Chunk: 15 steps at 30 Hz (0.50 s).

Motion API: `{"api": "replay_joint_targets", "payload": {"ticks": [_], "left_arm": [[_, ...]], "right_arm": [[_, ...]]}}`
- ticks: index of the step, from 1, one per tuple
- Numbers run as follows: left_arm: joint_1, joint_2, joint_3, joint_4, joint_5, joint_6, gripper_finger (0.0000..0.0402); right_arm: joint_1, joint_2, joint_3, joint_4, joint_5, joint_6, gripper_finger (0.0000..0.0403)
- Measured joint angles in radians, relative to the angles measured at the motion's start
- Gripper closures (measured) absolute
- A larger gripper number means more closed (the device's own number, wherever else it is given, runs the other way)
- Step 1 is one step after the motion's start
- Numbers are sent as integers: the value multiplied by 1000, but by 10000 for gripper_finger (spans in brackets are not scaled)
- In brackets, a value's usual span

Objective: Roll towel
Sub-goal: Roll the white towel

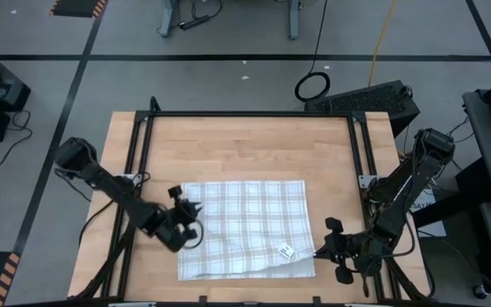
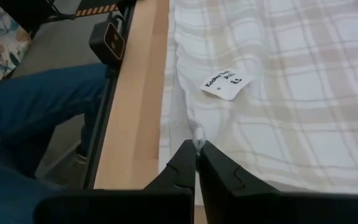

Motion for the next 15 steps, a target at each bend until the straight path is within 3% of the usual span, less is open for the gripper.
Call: {"api": "replay_joint_targets", "payload": {"ticks": [8,15], "left_arm": [[182,32,-138,25,142,-80,364],[221,28,-226,120,129,-114,397]], "right_arm": [[-2,3,0,2,0,2,401],[-2,4,0,13,-44,32,401]]}}
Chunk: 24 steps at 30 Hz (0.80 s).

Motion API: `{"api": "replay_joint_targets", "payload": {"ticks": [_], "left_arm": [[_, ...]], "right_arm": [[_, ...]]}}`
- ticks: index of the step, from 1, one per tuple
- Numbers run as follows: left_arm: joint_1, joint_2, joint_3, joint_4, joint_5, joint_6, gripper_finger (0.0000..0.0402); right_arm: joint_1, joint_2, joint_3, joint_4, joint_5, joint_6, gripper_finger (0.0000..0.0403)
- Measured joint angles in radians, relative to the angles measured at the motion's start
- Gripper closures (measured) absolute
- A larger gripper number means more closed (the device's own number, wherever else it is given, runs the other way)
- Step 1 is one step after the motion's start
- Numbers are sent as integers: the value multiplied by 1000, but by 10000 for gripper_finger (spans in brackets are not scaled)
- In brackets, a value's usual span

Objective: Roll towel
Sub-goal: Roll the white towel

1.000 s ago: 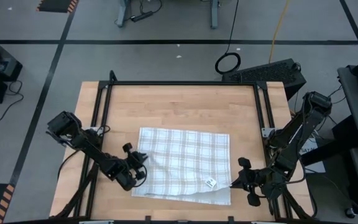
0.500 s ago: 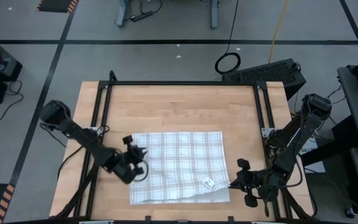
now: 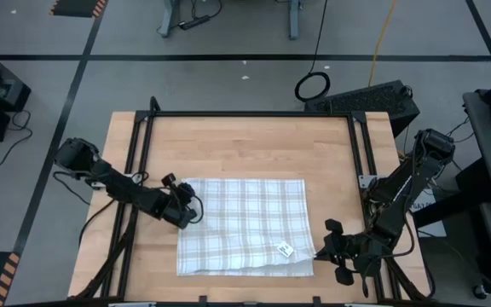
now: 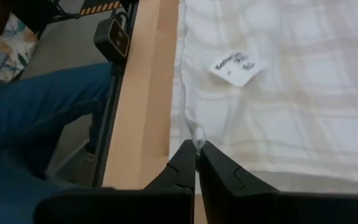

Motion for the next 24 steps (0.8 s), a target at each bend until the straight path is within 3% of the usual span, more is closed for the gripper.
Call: {"api": "replay_joint_targets", "payload": {"ticks": [6,16,19,24], "left_arm": [[1,1,-2,45,0,7,391],[1,2,-2,44,1,8,389],[1,2,-2,44,-2,8,389],[0,-5,4,30,-21,9,389]], "right_arm": [[0,0,0,40,-57,85,383],[1,0,0,109,-203,206,266],[1,0,0,105,-150,155,246],[-1,50,0,103,66,67,245]]}}
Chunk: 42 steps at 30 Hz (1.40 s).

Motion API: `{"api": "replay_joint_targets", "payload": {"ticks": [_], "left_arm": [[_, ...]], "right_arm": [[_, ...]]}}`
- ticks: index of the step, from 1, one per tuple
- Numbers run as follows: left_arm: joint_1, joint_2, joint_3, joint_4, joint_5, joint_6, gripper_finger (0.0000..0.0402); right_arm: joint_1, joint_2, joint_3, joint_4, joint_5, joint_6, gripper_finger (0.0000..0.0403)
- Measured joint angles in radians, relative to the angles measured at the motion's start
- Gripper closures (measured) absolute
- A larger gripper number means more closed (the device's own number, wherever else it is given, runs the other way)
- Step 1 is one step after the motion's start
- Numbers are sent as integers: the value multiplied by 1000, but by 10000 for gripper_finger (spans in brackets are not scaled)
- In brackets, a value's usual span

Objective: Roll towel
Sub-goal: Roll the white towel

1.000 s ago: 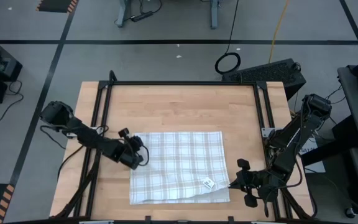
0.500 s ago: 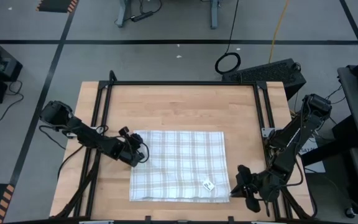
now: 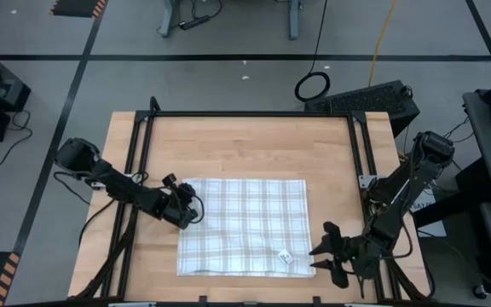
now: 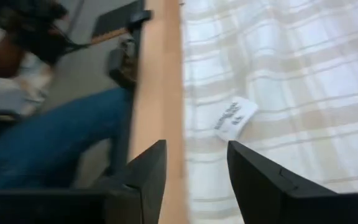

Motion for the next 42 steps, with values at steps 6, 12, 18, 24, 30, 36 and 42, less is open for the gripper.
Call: {"api": "replay_joint_targets", "payload": {"ticks": [6,12,18,24,30,36,42], "left_arm": [[-25,-87,65,-6,37,86,389],[-66,-195,115,26,24,147,388],[-98,-171,116,278,0,245,388],[-135,-63,117,590,0,399,388],[-178,66,116,830,72,462,388],[-216,178,116,965,60,489,388],[-227,264,117,1058,56,480,388]], "right_arm": [[-1,138,0,11,111,-26,274],[-55,267,0,148,213,-125,311],[-140,297,0,264,257,-455,358],[-218,241,0,302,317,-703,399],[-279,246,0,455,90,-774,399],[-319,313,-35,679,85,-911,402],[-462,322,-80,793,-117,-917,402]]}}
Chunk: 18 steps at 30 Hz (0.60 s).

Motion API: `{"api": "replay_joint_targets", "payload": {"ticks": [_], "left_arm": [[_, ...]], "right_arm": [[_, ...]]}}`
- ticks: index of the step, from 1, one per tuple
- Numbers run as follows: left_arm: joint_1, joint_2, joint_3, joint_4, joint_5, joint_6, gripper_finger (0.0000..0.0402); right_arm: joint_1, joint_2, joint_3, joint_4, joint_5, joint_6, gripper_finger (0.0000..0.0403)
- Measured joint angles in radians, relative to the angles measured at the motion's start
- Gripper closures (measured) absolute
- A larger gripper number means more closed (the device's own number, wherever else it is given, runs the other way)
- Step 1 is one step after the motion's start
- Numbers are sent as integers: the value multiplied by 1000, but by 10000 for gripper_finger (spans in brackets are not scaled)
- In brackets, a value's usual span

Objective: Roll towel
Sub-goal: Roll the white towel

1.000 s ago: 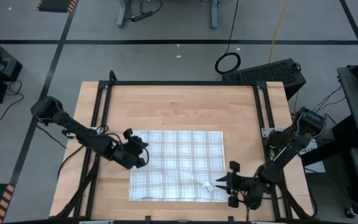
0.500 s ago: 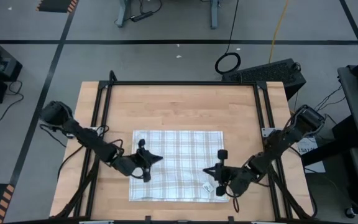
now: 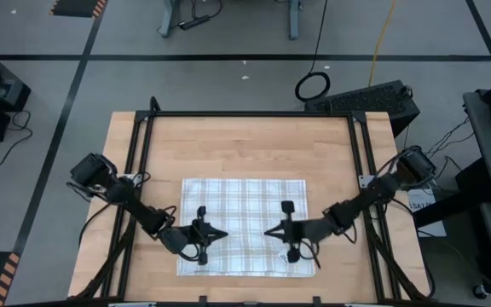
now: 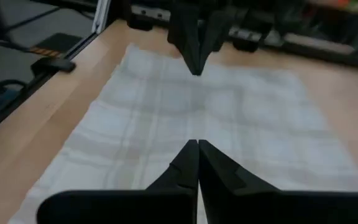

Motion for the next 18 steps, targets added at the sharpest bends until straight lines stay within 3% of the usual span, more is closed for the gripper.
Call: {"api": "replay_joint_targets", "payload": {"ticks": [3,11,18], "left_arm": [[-6,47,-2,-14,14,-29,388],[-34,179,-7,-35,10,-120,388],[-63,138,-4,-21,-5,-65,388]], "right_arm": [[-62,12,-19,18,-66,58,402],[-107,215,-84,252,-75,187,403],[-99,436,-79,501,-61,262,403]]}}
